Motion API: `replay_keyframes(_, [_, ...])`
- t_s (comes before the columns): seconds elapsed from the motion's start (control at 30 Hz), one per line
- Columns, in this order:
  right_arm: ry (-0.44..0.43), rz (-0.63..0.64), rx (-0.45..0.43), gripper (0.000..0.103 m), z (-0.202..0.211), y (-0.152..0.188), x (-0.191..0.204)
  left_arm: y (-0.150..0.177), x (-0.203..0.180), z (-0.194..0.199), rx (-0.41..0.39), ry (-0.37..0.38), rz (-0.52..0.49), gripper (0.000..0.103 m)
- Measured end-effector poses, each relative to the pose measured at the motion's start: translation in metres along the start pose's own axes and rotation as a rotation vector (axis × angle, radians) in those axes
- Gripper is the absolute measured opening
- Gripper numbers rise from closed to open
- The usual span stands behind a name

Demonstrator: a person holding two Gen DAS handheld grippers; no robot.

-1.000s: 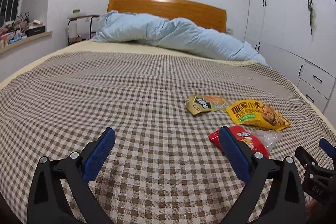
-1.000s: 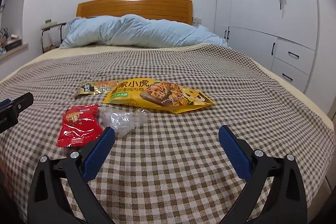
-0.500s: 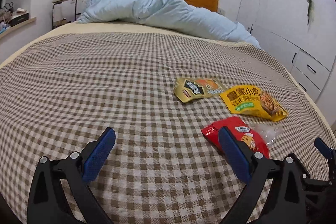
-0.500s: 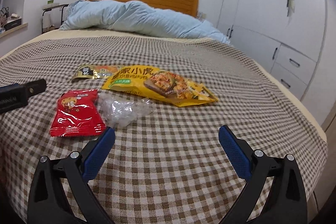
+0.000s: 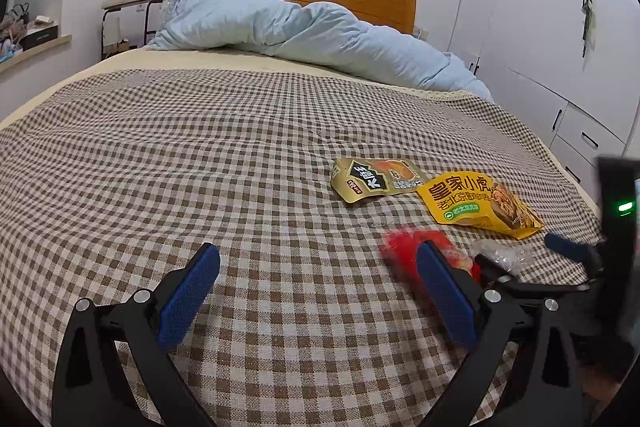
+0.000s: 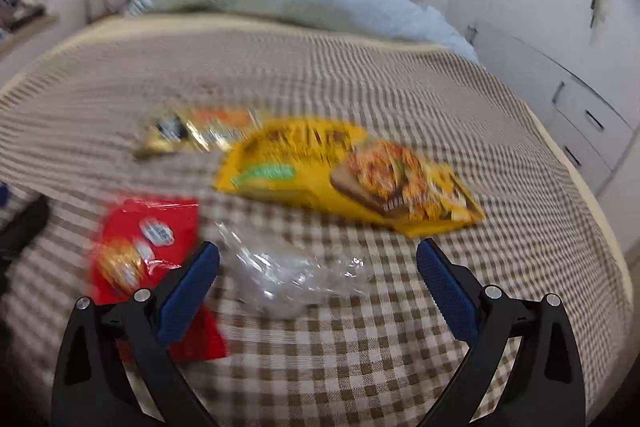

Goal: Collect trash
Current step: 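Grasp the clear plastic wrapper with the right tool, then grasp the red cookie packet with the left tool while the right tool holds the clear wrapper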

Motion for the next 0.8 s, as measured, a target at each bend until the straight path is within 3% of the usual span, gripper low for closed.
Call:
replay_keyframes(0.03, [-0.005,-0.032,0.020,0.042,-0.004,0.003,-0.006,0.000,0.000,0.000,0.000,0.000,0.000,0.095])
replay_keyframes(0.07, [-0.011,-0.054,0.027,0.038,-0.005,0.006,-0.009,0.000,0.000,0.000,0.001,-0.001,0.000,0.095])
replay_keyframes(0.13, [-0.073,-0.074,0.008,0.037,-0.004,0.007,-0.008,0.000,0.001,0.000,0.001,-0.001,0.002,0.095])
replay_keyframes(0.27, [-0.107,-0.062,-0.051,0.033,0.009,0.006,-0.006,-0.001,0.003,-0.001,0.003,-0.002,0.010,0.095])
replay_keyframes(0.4, [-0.037,-0.083,-0.105,0.032,0.028,0.012,-0.026,-0.001,0.006,-0.001,0.008,0.005,0.030,0.095])
replay_keyframes(0.53, [0.147,-0.101,-0.134,0.032,0.043,0.035,-0.073,-0.001,0.007,-0.001,0.011,0.005,0.032,0.095])
replay_keyframes(0.67, [0.086,-0.402,-0.110,0.032,0.038,0.064,-0.126,0.000,0.008,-0.003,0.017,-0.003,0.031,0.095])
replay_keyframes(0.73, [0.080,-0.442,-0.083,0.032,0.031,0.069,-0.132,-0.001,0.008,-0.002,0.011,-0.017,0.027,0.095])
replay_keyframes(0.8, [0.098,-0.397,-0.072,0.032,0.031,0.064,-0.125,-0.002,0.006,0.000,-0.005,-0.029,0.010,0.095])
Point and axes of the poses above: each gripper's, at about its wrist camera, not at the fingertips, and z roughly against the way its jaws point, x to its left, y to its underside, the point moved 9 cm from there along -z, roughly the way its jaws point, and after that the axes turned 10 degrees about z, right-handed, at the moved point
